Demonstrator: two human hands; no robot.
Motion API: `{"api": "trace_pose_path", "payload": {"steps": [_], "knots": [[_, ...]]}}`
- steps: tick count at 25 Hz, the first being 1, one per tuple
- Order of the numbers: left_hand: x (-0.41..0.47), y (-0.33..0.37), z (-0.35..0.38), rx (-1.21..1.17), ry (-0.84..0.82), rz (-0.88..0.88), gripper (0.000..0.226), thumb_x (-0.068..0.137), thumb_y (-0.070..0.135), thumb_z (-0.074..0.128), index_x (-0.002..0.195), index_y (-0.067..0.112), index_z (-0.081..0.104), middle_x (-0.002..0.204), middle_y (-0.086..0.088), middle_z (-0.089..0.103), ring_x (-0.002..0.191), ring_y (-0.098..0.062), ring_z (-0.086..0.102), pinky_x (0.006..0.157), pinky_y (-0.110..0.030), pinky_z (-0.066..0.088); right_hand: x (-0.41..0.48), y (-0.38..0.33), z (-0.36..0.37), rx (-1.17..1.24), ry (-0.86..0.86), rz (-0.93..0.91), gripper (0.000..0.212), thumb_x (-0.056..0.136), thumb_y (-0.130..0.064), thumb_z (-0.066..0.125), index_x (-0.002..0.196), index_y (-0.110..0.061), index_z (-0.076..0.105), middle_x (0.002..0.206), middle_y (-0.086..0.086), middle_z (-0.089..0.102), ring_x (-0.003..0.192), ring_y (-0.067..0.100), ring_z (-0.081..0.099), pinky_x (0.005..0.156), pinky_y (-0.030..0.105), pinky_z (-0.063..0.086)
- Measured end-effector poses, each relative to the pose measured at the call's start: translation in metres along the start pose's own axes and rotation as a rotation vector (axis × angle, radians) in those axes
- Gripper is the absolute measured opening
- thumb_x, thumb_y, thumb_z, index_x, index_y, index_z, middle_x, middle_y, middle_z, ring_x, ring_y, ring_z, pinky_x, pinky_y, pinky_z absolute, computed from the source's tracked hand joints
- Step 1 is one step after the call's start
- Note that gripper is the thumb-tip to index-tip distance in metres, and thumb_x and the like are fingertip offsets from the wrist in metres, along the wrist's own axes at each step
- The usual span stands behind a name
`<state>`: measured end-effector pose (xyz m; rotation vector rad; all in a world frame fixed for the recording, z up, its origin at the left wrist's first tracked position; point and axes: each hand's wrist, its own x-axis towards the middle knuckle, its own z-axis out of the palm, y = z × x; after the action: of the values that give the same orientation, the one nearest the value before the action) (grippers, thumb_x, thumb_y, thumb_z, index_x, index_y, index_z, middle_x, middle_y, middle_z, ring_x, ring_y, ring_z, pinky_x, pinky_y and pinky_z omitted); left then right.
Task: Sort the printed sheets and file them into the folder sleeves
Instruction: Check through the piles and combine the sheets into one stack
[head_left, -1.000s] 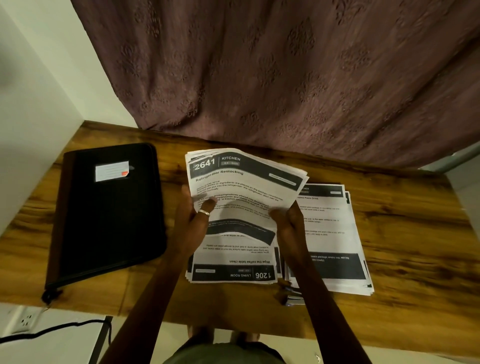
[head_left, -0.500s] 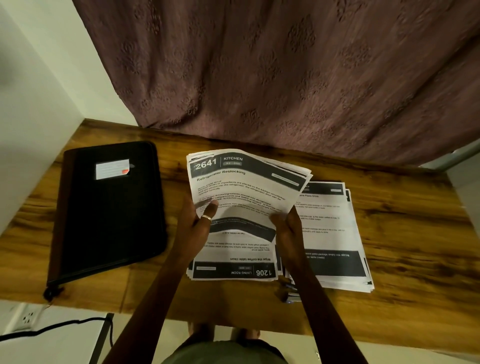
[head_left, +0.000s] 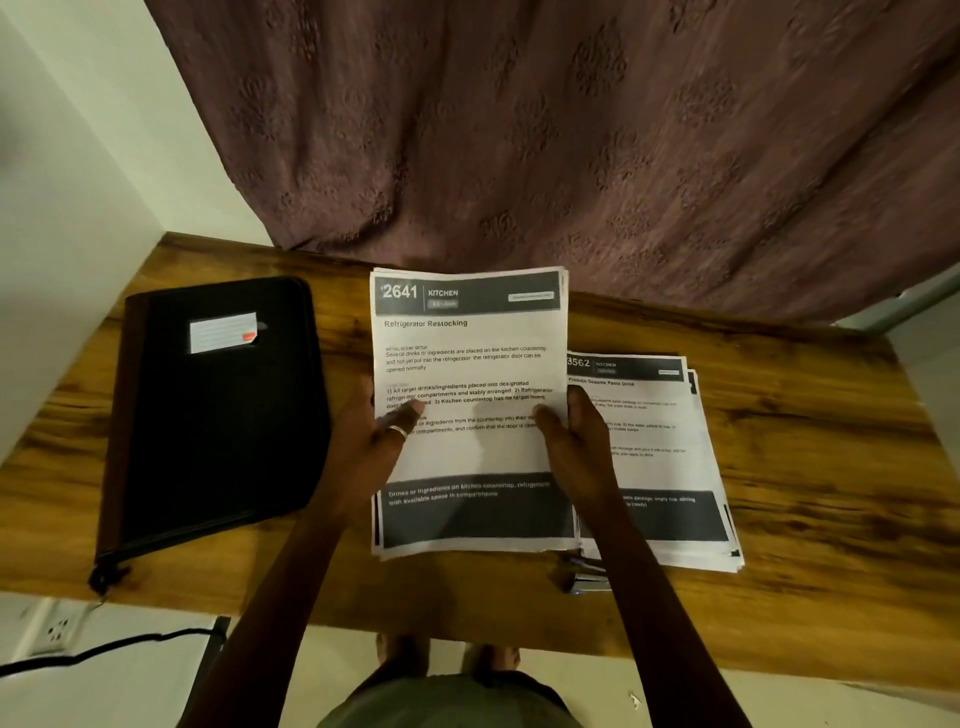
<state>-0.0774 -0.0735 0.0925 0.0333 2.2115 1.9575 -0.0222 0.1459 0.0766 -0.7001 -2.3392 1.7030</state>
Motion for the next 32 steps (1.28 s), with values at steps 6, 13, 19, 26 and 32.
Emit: {"api": "trace_pose_path", "payload": {"steps": [6,13,19,26,32], "knots": [[-0.004,-0.033,-0.039,0.131,0.054,-0.023,0.036,0.095,0.027,0.064,0.127,0.021,0.049,0.119,0.006,0.065,0.1,-0.012,0.07,0.079,-0.031,0.061,0.005,0.032,-0.003,-0.178,-0.028,0.245,0.023,0.1,-0.033,0.053,0.108,-0.013,0.061,0.102,0.002,0.071,0.093,0.022,0.07,0.08,0.033,0.058],[-0.006,-0.052,-0.072,0.13,0.131,-0.064,0.035,0.096,0.023,0.062,0.128,0.018,0.048,0.12,0.001,0.065,0.097,-0.013,0.071,0.067,-0.023,0.059,-0.005,0.071,0.01,-0.56,-0.05,0.285,0.055,0.081,-0.038,0.077,0.117,-0.007,0.051,0.11,0.007,0.067,0.096,0.025,0.069,0.068,0.022,0.049],[-0.003,-0.055,-0.069,0.088,0.115,-0.066,0.035,0.096,0.022,0.062,0.129,0.018,0.048,0.119,0.002,0.066,0.099,-0.008,0.071,0.066,-0.02,0.059,0.007,0.073,0.007,-0.54,-0.105,0.351,0.034,0.085,-0.023,0.075,0.114,-0.009,0.064,0.114,0.008,0.07,0.101,0.026,0.069,0.084,0.033,0.055],[0.0,-0.049,-0.064,0.055,0.098,-0.116,0.035,0.096,0.024,0.062,0.128,0.021,0.048,0.117,0.003,0.066,0.093,-0.01,0.072,0.064,-0.024,0.06,0.01,0.071,-0.012,-0.517,0.086,0.233,0.017,0.095,-0.023,0.061,0.108,-0.012,0.065,0.111,0.008,0.071,0.091,0.024,0.069,0.072,0.026,0.053],[-0.003,-0.04,-0.067,-0.058,0.076,-0.162,0.036,0.095,0.024,0.062,0.13,0.022,0.052,0.117,-0.001,0.069,0.098,-0.017,0.073,0.072,-0.035,0.063,0.016,0.046,-0.046,-0.232,0.148,0.021,0.015,0.097,-0.02,0.059,0.11,-0.015,0.062,0.111,0.002,0.069,0.092,0.017,0.068,0.071,0.025,0.057]]}}
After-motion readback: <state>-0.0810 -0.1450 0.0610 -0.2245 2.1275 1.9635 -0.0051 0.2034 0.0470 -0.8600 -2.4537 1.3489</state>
